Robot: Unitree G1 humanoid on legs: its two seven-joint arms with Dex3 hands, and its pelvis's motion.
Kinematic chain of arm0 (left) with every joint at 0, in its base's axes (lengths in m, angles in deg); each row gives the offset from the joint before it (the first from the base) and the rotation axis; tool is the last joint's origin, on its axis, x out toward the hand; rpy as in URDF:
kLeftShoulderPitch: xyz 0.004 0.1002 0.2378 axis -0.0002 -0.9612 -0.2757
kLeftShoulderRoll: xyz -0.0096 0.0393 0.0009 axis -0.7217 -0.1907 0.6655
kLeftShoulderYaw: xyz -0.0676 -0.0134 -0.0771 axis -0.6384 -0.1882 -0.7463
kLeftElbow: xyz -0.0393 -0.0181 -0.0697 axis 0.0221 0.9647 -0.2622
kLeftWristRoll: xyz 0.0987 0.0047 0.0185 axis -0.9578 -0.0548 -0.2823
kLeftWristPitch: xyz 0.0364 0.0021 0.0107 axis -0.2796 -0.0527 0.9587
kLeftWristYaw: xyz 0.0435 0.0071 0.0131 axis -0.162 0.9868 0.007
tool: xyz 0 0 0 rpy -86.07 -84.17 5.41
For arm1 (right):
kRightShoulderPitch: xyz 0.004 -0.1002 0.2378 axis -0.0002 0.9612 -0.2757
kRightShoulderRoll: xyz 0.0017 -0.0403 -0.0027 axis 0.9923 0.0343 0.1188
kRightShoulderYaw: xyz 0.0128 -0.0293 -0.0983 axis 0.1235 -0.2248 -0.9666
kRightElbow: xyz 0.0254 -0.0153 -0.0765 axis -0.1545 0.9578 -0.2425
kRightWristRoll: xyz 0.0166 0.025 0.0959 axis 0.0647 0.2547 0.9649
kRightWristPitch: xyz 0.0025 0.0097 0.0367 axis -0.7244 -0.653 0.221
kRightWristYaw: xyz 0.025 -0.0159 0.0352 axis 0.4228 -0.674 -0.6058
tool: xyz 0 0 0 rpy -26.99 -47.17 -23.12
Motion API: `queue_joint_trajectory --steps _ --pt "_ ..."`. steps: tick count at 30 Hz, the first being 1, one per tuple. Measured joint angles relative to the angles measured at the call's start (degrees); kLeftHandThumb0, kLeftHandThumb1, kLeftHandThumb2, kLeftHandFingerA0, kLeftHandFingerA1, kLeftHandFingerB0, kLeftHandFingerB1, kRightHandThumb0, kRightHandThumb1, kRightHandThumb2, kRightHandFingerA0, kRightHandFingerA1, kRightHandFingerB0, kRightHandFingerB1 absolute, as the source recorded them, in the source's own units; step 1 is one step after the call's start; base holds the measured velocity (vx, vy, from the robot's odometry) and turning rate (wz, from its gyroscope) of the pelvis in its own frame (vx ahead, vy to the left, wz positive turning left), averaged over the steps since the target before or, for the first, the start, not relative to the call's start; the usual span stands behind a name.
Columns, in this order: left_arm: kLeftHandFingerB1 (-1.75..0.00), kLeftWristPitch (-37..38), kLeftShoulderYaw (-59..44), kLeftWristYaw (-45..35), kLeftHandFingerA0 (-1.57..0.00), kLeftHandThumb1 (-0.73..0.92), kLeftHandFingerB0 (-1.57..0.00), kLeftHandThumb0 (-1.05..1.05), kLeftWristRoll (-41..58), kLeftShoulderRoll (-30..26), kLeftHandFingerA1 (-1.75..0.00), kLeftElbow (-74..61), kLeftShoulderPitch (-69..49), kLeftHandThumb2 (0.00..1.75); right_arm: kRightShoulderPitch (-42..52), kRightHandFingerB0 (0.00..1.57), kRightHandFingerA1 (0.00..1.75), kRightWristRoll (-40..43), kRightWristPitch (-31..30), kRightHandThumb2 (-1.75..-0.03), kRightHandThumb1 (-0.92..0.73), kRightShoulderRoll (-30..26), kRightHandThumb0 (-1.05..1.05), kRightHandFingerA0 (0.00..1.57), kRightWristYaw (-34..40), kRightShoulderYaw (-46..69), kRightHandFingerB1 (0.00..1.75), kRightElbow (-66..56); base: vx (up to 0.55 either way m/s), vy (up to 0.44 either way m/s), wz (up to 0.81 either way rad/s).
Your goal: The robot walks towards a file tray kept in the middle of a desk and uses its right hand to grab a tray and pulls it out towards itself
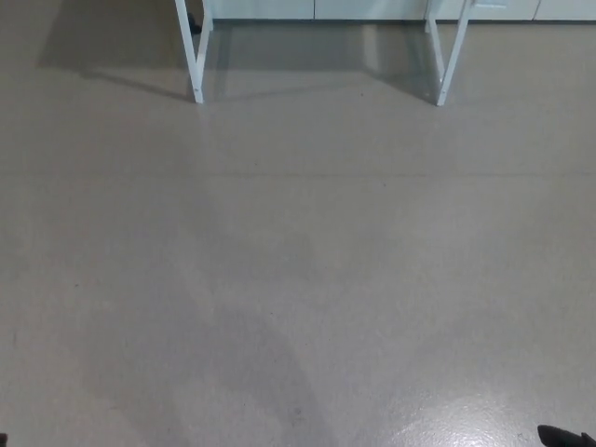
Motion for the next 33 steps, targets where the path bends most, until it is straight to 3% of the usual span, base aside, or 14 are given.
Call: queue_joint_trajectory --steps 3,4,5,6,17,18,19,20,21,23,29,30,33 --pt "-0.51 0.71 0.26 -0.33 -0.37 0.4 -0.24 -0.08 0.07 -0.41 -0.58 0.23 0.08 0.84 0.01 0.16 0.58 0.09 0.14 -0.92 -0.48 0.0 -0.17 0.36 0.01 -0.07 0.5 -0.02 0.0 0.0 0.0" --pt "-0.37 1.04 0.37 -0.43 -0.46 0.58 -0.36 -0.13 0.07 -0.69 -0.43 0.42 0.07 0.58 0.03 0.15 0.58 0.09 0.22 -0.92 -0.47 0.0 -0.18 0.36 0.01 -0.13 0.5 -0.03 0.0 0.0 0.0" --pt "-0.37 1.38 0.46 -0.47 -0.46 0.58 -0.36 -0.13 0.07 -0.92 -0.43 0.61 0.04 0.58 0.06 0.15 0.58 0.09 0.29 -0.92 -0.47 0.0 -0.18 0.36 0.02 -0.17 0.5 -0.03 0.0 0.0 0.0" --pt "-0.51 1.59 0.5 -0.48 -0.36 0.41 -0.24 -0.08 0.07 -1.02 -0.57 0.76 0.02 0.85 0.07 0.15 0.58 0.09 0.33 -0.92 -0.47 0.0 -0.17 0.36 0.02 -0.17 0.5 -0.03 0.0 0.0 0.0" --pt "-0.5 2.57 1.88 -0.69 -0.35 0.39 -0.23 -0.1 0.06 -1.57 -0.57 0.79 -0.52 0.83 0.25 0.14 0.58 -0.01 0.83 -0.92 -0.49 -0.12 -0.18 0.34 0.02 -0.69 0.49 -0.33 0.0 0.0 0.0" --pt "-0.35 2.63 2.02 -0.68 -0.45 0.57 -0.36 -0.11 0.03 -1.6 -0.41 0.78 -0.64 0.56 0.33 0.13 0.58 -0.01 0.84 -0.92 -0.48 -0.13 -0.18 0.35 0.02 -0.73 0.49 -0.33 0.0 0.0 0.0" --pt "-0.5 2.79 2.16 -0.67 -0.35 0.39 -0.24 -0.09 -0.02 -1.65 -0.57 0.84 -0.71 0.84 0.37 0.14 0.58 0.0 0.84 -0.92 -0.48 -0.13 -0.19 0.35 0.01 -0.76 0.49 -0.33 0.0 0.0 0.0" --pt "-0.5 3.04 2.36 -0.64 -0.35 0.39 -0.23 -0.09 -0.15 -1.72 -0.56 0.91 -0.83 0.84 0.39 0.14 0.57 -0.02 0.84 -0.92 -0.48 -0.16 -0.19 0.34 0.02 -0.83 0.49 -0.33 0.0 0.0 0.0" --pt "-0.36 3.22 2.5 -0.63 -0.43 0.57 -0.35 -0.14 -0.24 -1.76 -0.41 0.97 -0.9 0.58 0.38 0.14 0.57 -0.07 0.84 -0.92 -0.48 -0.19 -0.19 0.34 0.02 -0.91 0.48 -0.33 0.0 0.0 0.0" --pt "-0.35 3.76 2.77 -0.6 -0.45 0.57 -0.36 -0.13 -0.44 -1.92 -0.4 1.6 -0.89 0.56 0.29 0.14 0.58 -0.22 0.85 -0.92 -0.48 -0.28 -0.18 0.35 0.02 -1.12 0.49 -0.31 0.0 0.0 0.0" --pt "-0.36 4.82 3.19 -0.56 -0.42 0.57 -0.35 -0.14 -0.54 -2.22 -0.41 2.07 -0.96 0.58 0.25 0.15 0.58 -0.6 0.89 -0.92 -0.48 -0.39 -0.19 0.35 0.16 -1.69 0.49 -0.28 0.0 0.0 0.0" --pt "-0.5 4.84 3.23 -0.58 -0.33 0.4 -0.23 -0.09 -0.53 -2.16 -0.56 2.08 -1.23 0.84 0.31 0.15 0.58 -0.68 0.91 -0.92 -0.48 -0.46 -0.19 0.35 0.19 -1.85 0.49 -0.29 0.07 -0.055 0.34" --pt "-0.5 5.49 3.23 -0.59 -0.34 0.39 -0.23 -0.1 -0.53 -2.55 -0.56 1.98 -1.3 0.83 0.52 0.15 0.58 -1.1 0.92 -0.91 -0.47 -0.59 -0.2 0.36 0.27 -2.33 0.49 -0.3 0.01 -0.011 0.15"
